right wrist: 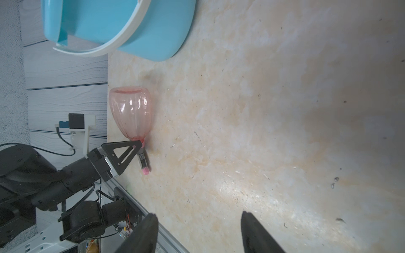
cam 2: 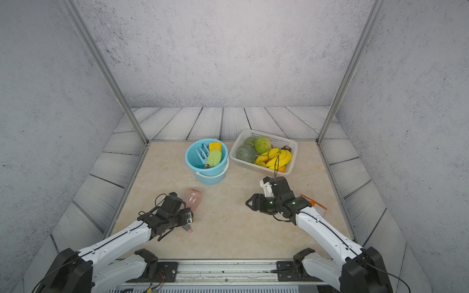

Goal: Organize the gardening tools
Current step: Pick up the gardening tool from the center of the board.

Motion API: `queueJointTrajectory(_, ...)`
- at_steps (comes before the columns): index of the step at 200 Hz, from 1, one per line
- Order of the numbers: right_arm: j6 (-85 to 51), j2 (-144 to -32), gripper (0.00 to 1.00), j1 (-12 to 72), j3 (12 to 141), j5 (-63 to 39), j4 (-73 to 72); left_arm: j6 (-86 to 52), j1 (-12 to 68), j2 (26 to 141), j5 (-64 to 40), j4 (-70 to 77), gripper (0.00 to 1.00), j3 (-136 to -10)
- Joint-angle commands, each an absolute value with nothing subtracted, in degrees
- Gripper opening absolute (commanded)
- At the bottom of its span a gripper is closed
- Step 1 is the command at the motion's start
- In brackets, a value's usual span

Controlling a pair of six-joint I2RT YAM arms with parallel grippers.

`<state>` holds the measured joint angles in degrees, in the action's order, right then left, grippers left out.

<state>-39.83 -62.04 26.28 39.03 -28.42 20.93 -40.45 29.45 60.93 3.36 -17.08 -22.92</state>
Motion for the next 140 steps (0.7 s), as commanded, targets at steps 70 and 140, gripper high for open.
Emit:
queueJointTrajectory(70,-39.51,-62.62,0.64,26.19,37.75,-29.18,19.51,-40.08,34.5,68.16,9.27,-16.95,0.67,-26.89)
queueJointTrajectory(140,-39.73,-62.27,0.64,26.19,37.68,-28.83,19.69,-40.82,37.61,73.12,9.71,-15.58,0.48,-27.95)
